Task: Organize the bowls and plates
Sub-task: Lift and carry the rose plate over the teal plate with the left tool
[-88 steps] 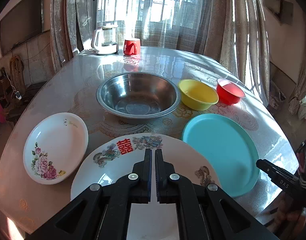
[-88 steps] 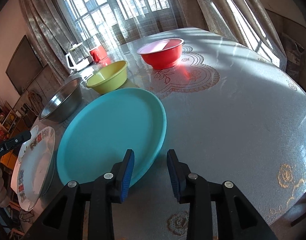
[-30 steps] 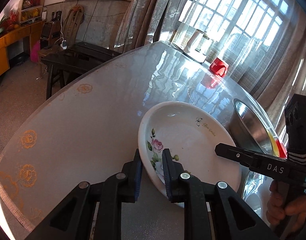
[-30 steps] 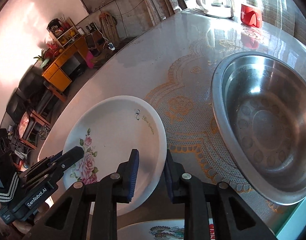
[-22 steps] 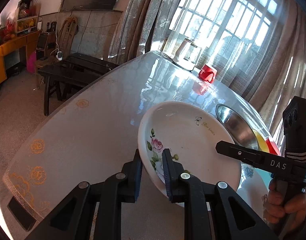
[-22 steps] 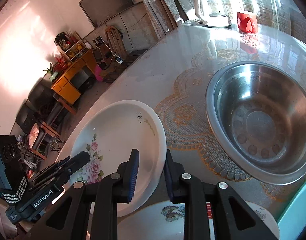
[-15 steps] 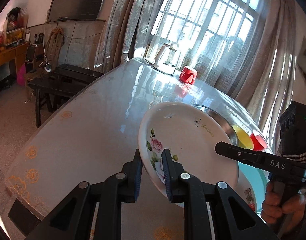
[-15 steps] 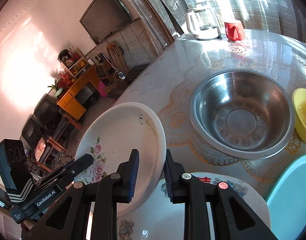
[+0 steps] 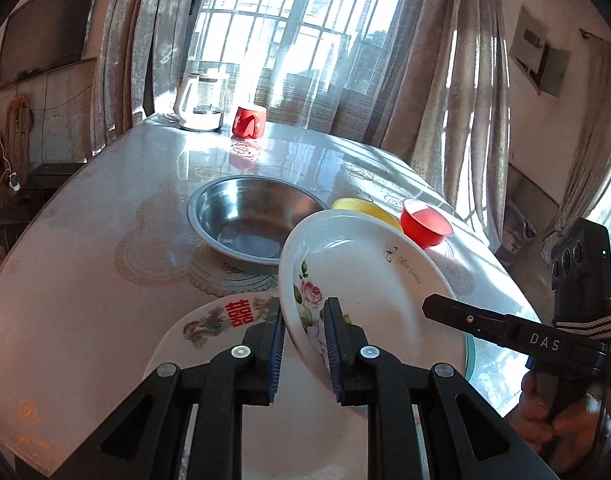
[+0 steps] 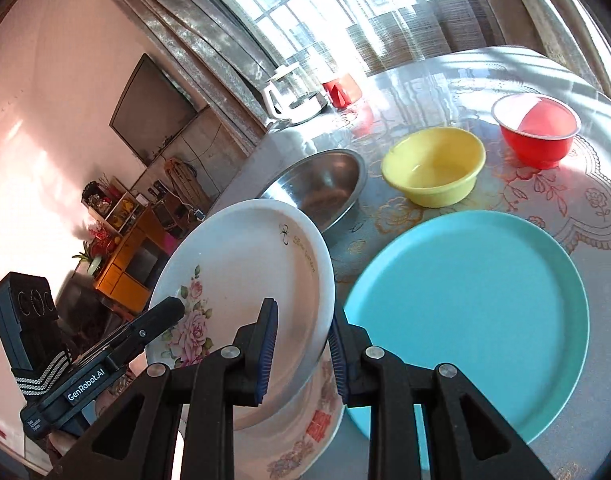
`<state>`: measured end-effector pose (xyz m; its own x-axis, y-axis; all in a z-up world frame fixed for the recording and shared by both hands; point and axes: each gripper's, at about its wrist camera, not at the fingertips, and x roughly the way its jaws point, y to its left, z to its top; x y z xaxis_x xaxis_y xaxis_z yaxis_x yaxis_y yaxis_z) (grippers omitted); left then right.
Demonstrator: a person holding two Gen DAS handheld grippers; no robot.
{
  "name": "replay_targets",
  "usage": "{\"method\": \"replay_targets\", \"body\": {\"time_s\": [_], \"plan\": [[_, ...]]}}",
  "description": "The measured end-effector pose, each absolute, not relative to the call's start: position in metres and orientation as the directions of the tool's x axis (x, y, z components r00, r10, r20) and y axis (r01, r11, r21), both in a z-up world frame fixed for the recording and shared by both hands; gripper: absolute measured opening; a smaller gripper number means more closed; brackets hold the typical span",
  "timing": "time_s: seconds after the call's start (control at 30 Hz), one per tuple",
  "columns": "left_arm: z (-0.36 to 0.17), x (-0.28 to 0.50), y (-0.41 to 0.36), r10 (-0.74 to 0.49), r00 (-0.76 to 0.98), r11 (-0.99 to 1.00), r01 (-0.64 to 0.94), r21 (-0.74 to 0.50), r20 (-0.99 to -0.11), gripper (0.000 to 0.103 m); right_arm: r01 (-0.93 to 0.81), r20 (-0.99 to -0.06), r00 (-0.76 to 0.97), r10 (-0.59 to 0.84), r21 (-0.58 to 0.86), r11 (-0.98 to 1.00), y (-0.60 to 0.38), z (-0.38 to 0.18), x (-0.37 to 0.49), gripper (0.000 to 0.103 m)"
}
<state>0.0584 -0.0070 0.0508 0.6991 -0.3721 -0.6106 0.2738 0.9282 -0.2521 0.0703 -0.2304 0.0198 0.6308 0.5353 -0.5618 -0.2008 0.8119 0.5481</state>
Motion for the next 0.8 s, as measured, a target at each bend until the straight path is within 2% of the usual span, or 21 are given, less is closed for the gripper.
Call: {"method": "replay_targets", "body": {"time_s": [0.37,0.8], "plan": [[0.031,0.084,-0.108,-0.422,0.588,0.891,0.410,-0.196,-0.690,0.020,0.027,-0.598,0.708,0.375,0.554,0.832,-0.321,-0.007,0.054,0.026],[-0.003,0.104,-0.128,-0.336,0.515,0.912,0.387,-0.136,-0.789,0.020,0.102,-0.658,0.671,0.342,0.539,0.836,-0.336,-0.043,0.061,0.025]]}}
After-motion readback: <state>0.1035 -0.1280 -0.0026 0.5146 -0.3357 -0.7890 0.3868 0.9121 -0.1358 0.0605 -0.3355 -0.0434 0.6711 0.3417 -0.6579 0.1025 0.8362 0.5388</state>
